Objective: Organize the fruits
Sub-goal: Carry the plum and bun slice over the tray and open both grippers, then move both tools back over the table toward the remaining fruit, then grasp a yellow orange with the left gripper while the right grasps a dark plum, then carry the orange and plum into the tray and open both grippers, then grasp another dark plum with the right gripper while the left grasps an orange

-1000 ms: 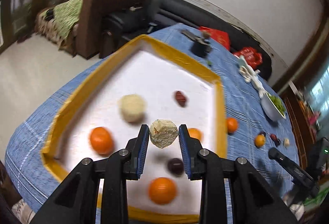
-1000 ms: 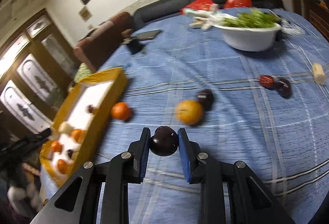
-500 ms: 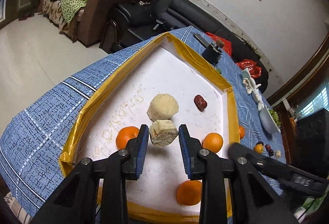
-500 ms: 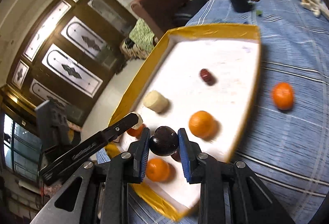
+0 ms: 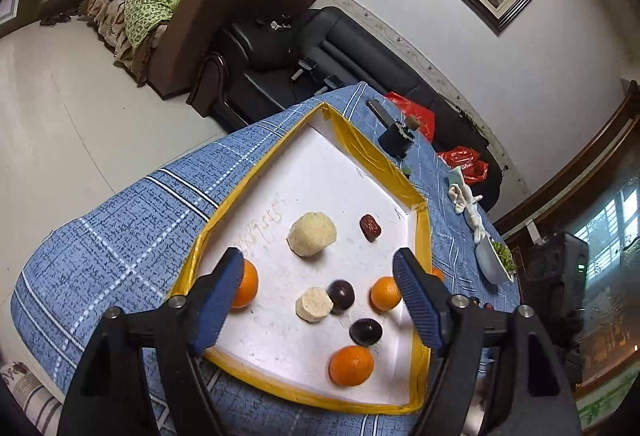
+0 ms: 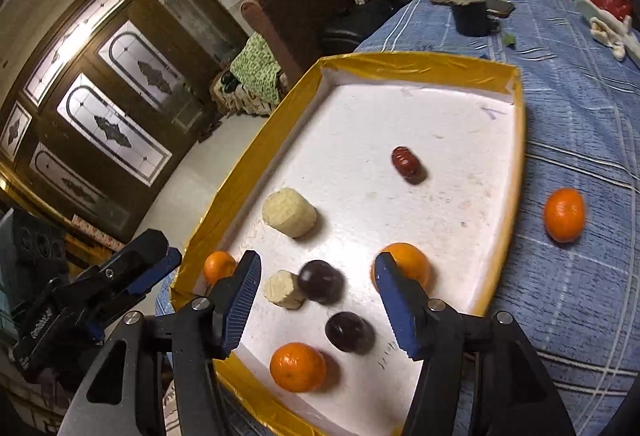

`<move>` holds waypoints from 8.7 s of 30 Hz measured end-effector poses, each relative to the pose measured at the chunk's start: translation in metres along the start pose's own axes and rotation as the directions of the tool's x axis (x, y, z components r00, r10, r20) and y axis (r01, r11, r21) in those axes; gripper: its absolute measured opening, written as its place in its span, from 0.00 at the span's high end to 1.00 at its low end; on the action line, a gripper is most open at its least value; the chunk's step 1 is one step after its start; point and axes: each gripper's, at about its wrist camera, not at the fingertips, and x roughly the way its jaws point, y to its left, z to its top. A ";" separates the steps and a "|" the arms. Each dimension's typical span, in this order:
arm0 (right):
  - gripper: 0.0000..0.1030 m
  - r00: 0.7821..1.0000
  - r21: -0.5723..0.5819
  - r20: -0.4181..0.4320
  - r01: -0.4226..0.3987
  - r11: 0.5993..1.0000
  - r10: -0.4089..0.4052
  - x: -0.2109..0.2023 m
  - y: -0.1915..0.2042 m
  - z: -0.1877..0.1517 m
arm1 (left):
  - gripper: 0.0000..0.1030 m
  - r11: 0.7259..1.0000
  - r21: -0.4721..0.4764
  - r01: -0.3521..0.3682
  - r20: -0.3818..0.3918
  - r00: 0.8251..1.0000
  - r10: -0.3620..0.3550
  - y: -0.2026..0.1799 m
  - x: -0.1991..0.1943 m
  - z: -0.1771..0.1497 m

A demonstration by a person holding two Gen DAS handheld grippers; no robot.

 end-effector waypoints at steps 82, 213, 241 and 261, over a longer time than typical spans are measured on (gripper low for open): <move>0.33 0.849 0.338 0.201 0.408 0.848 -0.488 -0.187 -0.240 -0.113 | 0.18 0.773 0.619 0.141 -0.345 0.932 0.107 -0.229 0.088 -0.207; 0.38 0.923 -0.006 0.171 0.350 0.937 -0.344 -0.138 -0.088 -0.093 | 0.22 0.982 0.189 -0.002 -0.047 0.999 0.011 -0.088 0.009 -0.025; 0.42 0.870 0.230 0.154 0.430 0.873 -0.468 -0.104 -0.217 -0.022 | 0.21 0.848 0.526 0.059 -0.209 0.976 0.062 -0.200 0.084 -0.080; 0.72 0.891 0.256 0.208 0.348 0.902 -0.403 -0.130 -0.223 -0.023 | 0.21 0.708 0.706 -0.002 -0.283 0.916 0.285 -0.243 0.211 -0.085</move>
